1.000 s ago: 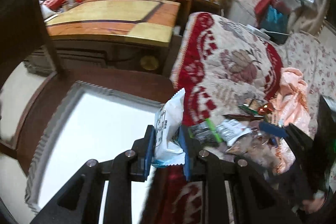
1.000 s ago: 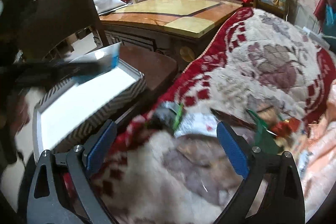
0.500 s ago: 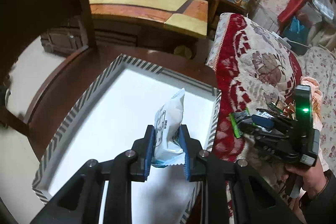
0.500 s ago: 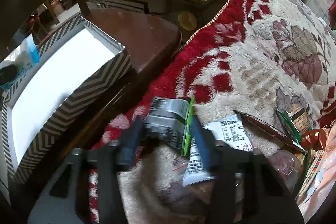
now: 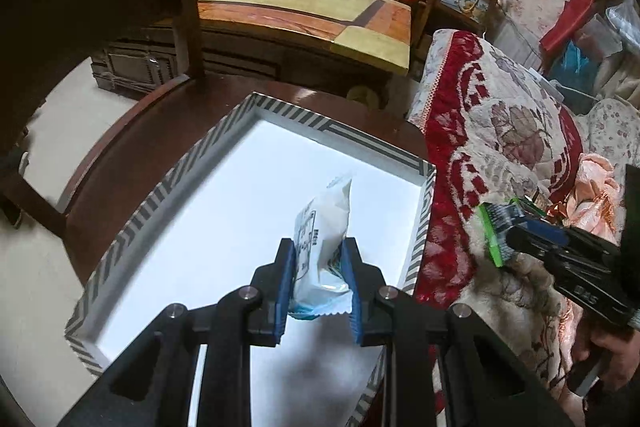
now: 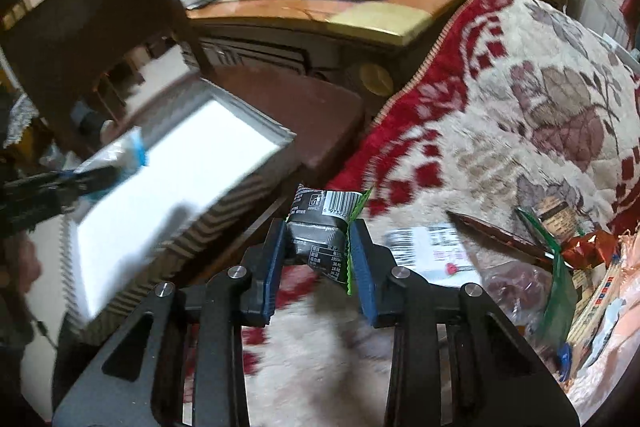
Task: Organize snacks
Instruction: 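Carry the white packet to the tray with the left gripper while the right gripper grasps a green-edged packet, then release both packets into the white tray, opening both grippers, then return both tools to the snack pile and grasp the brown Nescafe stick with the left gripper, then grasp the white printed snack packet with the right gripper while the left gripper holds the Nescafe stick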
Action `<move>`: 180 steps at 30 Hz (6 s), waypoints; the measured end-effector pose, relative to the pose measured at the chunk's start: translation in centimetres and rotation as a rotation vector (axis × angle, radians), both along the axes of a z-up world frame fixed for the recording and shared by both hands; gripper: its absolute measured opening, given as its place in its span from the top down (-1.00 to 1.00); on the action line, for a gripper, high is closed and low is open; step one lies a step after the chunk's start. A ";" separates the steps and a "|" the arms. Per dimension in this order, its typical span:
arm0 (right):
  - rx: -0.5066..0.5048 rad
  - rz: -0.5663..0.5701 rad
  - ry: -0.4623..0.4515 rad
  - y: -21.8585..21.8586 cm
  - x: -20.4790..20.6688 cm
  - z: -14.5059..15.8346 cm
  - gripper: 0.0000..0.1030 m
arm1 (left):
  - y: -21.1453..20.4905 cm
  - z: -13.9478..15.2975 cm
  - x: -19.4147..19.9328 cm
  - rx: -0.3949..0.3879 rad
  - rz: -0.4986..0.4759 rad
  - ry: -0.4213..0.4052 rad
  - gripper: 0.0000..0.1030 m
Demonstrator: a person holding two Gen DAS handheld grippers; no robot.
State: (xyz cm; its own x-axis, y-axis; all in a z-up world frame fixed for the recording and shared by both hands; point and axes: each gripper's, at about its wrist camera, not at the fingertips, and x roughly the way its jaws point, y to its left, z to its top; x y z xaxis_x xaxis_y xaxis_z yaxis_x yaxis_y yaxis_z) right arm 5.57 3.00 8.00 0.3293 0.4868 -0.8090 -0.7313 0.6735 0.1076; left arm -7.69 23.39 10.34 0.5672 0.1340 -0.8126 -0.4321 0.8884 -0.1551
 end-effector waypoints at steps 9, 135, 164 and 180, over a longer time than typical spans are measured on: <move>0.039 0.117 -0.005 3.8 -5.0 1.7 0.39 | 1.0 0.3 -2.9 0.013 0.044 0.004 0.50; 0.181 -0.404 0.226 -22.3 -0.1 -4.4 0.13 | -26.2 -7.2 26.7 0.153 -0.868 0.285 -0.64; 0.213 -0.321 0.154 -21.4 -1.2 -3.2 0.13 | -23.2 -2.5 22.2 0.120 -0.816 0.178 0.80; 0.201 -0.124 0.121 -14.3 -3.8 -0.5 0.13 | -15.6 1.6 12.7 0.065 -0.505 0.040 0.81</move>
